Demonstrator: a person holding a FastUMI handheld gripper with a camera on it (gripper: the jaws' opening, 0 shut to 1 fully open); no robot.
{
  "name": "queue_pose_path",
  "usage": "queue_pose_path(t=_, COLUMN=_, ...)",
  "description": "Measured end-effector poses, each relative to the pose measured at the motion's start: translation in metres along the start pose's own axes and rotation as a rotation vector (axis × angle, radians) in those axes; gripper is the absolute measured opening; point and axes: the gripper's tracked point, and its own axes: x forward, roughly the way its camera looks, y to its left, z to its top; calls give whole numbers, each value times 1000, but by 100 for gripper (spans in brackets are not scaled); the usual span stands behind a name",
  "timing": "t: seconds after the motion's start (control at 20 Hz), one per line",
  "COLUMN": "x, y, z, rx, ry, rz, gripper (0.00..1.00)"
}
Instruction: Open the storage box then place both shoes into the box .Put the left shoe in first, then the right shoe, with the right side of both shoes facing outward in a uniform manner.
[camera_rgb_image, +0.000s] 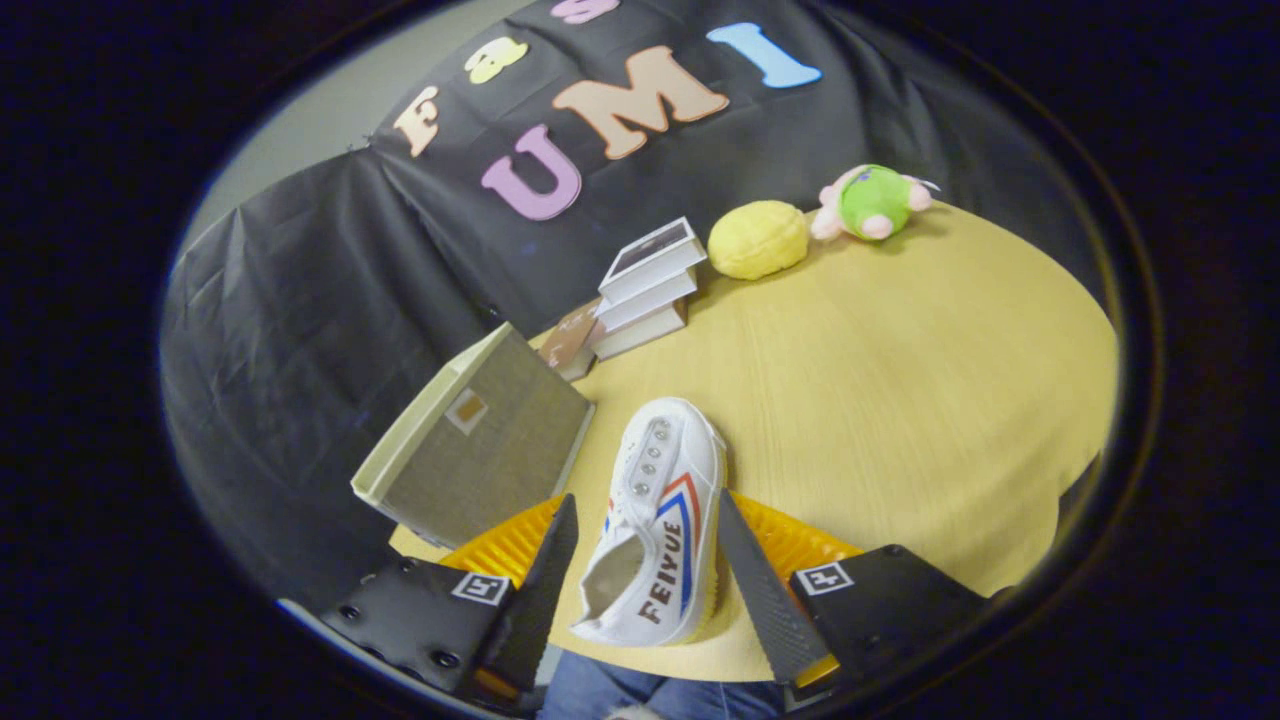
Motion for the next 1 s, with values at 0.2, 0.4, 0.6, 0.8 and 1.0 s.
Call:
queue_pose_path(t=0.2, x=14, y=-7, z=-12, rx=-91, ry=31, rz=-65, gripper=88)
queue_pose_path(t=0.4, x=32, y=-22, z=-17, rx=-192, ry=47, rz=-159, gripper=80)
queue_pose_path(t=0.6, x=40, y=-28, z=-17, rx=-218, ry=49, rz=-200, gripper=63)
queue_pose_path(t=0.8, x=45, y=-34, z=-21, rx=-244, ry=71, rz=-228, gripper=38)
queue_pose_path(t=1.0, x=40, y=-42, z=-22, rx=-217, ry=73, rz=-289, gripper=11)
